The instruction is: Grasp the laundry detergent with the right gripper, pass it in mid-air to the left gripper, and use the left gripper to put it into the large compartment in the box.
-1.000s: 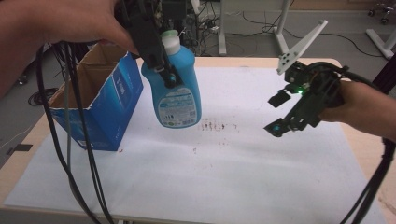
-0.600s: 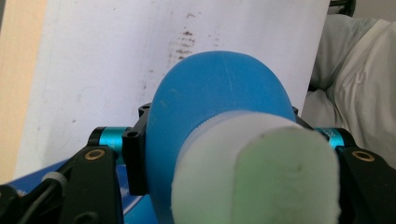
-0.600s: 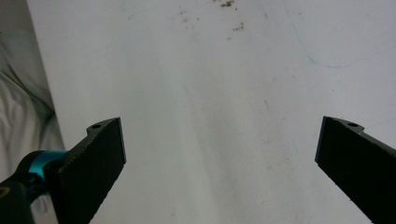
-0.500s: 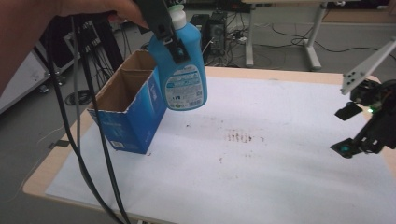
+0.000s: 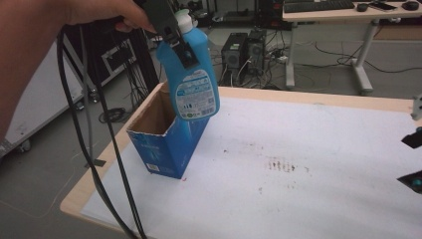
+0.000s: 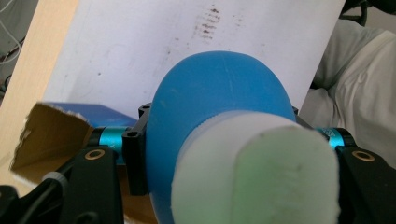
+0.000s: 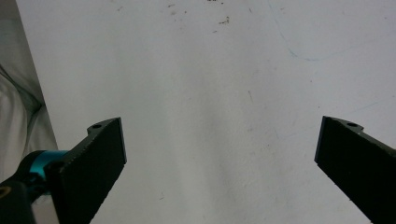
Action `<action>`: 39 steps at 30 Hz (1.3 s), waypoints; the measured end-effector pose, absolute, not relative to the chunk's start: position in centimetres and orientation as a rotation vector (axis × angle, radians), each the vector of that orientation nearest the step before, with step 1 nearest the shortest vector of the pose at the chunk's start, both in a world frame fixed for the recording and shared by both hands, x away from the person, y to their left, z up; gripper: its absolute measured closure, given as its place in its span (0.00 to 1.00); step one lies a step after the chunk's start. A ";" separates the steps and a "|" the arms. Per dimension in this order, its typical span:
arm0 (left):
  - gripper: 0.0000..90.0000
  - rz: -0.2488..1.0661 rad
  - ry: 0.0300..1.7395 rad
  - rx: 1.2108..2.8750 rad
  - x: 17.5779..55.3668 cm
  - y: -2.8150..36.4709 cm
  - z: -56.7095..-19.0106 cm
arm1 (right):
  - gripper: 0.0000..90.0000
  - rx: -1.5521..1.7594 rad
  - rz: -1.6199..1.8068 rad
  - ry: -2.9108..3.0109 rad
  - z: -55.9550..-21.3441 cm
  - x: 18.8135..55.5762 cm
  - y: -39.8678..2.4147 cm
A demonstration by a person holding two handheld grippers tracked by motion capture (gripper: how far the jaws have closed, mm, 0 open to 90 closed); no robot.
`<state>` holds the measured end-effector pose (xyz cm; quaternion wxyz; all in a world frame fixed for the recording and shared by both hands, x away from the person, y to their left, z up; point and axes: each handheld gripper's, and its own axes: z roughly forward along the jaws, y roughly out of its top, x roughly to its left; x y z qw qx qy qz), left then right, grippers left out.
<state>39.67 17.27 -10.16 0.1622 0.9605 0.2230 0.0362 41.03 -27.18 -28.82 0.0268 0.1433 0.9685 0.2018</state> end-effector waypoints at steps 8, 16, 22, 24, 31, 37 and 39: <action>0.42 0.123 0.769 2.705 39.7 20.8 -9.5 | 0.01 0.440 0.635 2.989 -28.6 41.3 -27.2; 0.42 0.129 0.856 2.662 39.7 23.4 -9.7 | 0.01 0.445 0.621 2.989 -28.7 41.3 -27.1; 0.42 0.139 0.902 2.640 39.8 25.0 -10.3 | 0.01 0.445 0.614 2.992 -28.7 41.3 -27.0; 0.42 0.139 0.919 2.629 39.8 25.4 -10.6 | 0.01 0.444 0.619 2.987 -28.7 41.3 -26.9; 0.42 0.146 0.952 2.623 40.2 26.8 -12.5 | 0.01 0.459 0.609 2.992 -28.8 41.5 -27.0; 0.42 0.132 0.958 2.607 40.7 27.8 -14.7 | 0.01 0.456 0.597 2.998 -28.9 41.7 -26.7; 0.42 0.125 0.953 2.612 40.8 27.8 -15.5 | 0.01 0.452 0.594 2.997 -29.0 41.8 -26.6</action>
